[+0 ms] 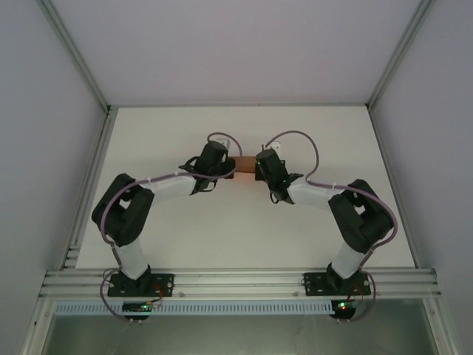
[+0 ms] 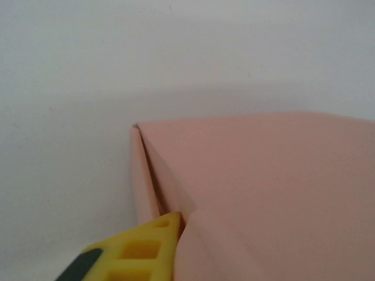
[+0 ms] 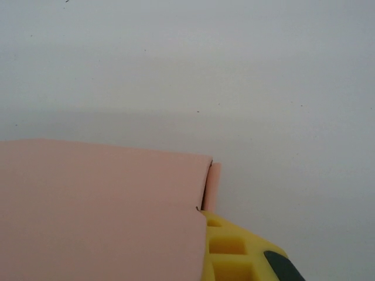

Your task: Assemble paper box

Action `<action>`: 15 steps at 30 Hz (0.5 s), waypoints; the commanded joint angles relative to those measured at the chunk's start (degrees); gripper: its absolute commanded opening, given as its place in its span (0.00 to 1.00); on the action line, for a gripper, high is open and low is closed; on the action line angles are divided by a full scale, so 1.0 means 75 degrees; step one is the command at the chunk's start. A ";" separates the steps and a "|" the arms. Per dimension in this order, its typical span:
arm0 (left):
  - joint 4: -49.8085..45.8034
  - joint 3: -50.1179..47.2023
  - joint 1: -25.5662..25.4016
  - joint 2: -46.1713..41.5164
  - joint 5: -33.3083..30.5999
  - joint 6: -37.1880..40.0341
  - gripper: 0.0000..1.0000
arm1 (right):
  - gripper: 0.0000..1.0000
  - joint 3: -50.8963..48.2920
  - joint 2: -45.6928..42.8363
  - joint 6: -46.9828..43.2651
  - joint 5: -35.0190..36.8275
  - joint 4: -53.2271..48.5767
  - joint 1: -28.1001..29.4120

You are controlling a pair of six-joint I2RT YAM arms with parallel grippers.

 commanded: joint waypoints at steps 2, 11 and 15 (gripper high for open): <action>-0.0940 -0.0284 -0.0312 -0.0230 0.0732 0.0194 0.22 | 0.00 -0.0531 0.0242 -0.0223 -0.0561 -0.1004 0.0452; -0.1427 -0.0748 -0.0307 -0.0952 0.0065 0.0275 0.43 | 0.00 -0.0857 0.0335 -0.0111 -0.0403 -0.0895 0.0541; -0.1668 -0.1046 -0.0304 -0.1371 -0.0198 0.0426 0.50 | 0.00 -0.1083 0.0339 -0.0172 -0.0493 -0.0566 0.0552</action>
